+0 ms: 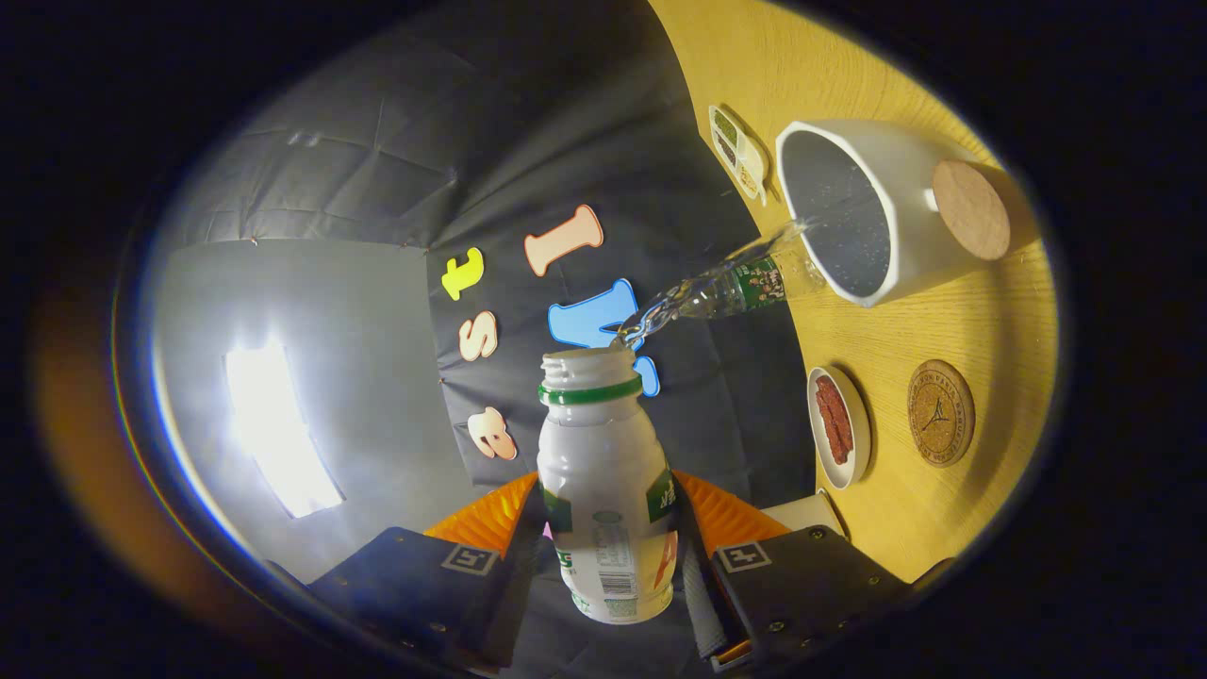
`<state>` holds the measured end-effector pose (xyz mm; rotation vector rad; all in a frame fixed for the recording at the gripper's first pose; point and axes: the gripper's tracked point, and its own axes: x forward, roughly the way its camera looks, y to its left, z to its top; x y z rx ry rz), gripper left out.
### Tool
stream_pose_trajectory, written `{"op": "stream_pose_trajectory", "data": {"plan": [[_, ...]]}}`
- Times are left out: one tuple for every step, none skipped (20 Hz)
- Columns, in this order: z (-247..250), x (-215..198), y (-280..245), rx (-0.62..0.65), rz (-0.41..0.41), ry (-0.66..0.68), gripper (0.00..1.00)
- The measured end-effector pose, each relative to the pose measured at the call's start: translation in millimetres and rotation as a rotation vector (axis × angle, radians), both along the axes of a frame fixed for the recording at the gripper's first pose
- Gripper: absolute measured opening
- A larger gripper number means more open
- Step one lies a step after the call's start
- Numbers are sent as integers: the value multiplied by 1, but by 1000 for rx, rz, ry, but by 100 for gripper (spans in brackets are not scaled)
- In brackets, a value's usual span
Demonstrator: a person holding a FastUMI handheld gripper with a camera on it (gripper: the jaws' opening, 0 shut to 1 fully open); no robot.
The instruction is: Take the bottle from table, then pour the juice into the cup, finally place the bottle on the coaster
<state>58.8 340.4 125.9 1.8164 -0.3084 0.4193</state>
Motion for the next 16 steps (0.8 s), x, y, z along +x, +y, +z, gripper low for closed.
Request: {"op": "stream_pose_trajectory", "data": {"plan": [[0,0,0,4,1,-1,69],[2,1,2,8,2,-1,69],[3,2,2,12,1,-2,69],[5,2,3,15,3,-3,69],[5,2,3,19,6,-3,69],[6,0,3,22,7,-5,69],[5,1,2,26,7,-5,69],[6,0,2,30,7,-6,69],[6,0,1,34,7,-6,69],[7,-1,1,38,7,-6,69],[7,0,0,43,6,-6,69],[8,0,0,50,6,-7,69],[9,0,0,55,7,-7,69],[9,-1,0,58,9,-3,69],[8,-1,0,62,10,-1,69],[9,-1,-1,68,12,0,69]]}}
